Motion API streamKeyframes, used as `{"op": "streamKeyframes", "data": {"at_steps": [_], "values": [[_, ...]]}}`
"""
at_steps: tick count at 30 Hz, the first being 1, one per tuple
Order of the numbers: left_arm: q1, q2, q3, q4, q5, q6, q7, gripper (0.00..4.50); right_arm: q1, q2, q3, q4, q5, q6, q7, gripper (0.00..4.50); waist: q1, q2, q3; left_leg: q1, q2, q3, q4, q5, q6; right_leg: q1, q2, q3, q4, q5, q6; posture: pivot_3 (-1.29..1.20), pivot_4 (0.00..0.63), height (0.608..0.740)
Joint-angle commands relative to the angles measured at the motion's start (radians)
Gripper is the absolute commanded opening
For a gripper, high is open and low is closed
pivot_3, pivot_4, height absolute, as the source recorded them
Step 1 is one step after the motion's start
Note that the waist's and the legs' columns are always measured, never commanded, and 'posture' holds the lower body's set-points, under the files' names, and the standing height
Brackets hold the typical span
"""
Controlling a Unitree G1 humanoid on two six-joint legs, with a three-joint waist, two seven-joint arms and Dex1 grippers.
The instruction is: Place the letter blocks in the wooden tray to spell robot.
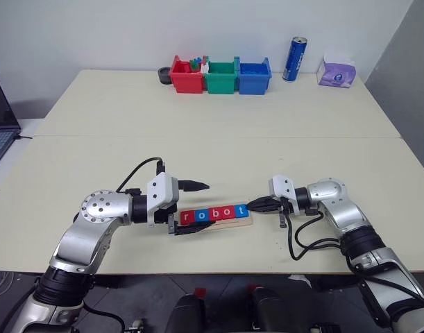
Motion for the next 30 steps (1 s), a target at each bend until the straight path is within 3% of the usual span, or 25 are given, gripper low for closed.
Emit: {"op": "streamKeyframes", "data": {"at_steps": [1,30], "values": [[-0.011,0.009,0.026,-0.008,-0.006,-0.023,-0.003,4.50,-0.007,-0.016,-0.012,-0.024,0.013,0.002,0.009,0.03,0.000,0.000,0.000,0.000,0.000,0.000,0.000,0.000,0.000,0.000,0.000,0.000,0.000,0.000,0.000,0.00,0.150,0.740],[-0.005,0.011,0.026,-0.017,-0.005,-0.025,0.007,4.50,0.017,-0.001,0.007,-0.054,0.007,0.019,0.005,0.03,0.000,0.000,0.000,0.000,0.000,0.000,0.000,0.000,0.000,0.000,0.000,0.000,0.000,0.000,0.000,0.00,0.150,0.740]]}}
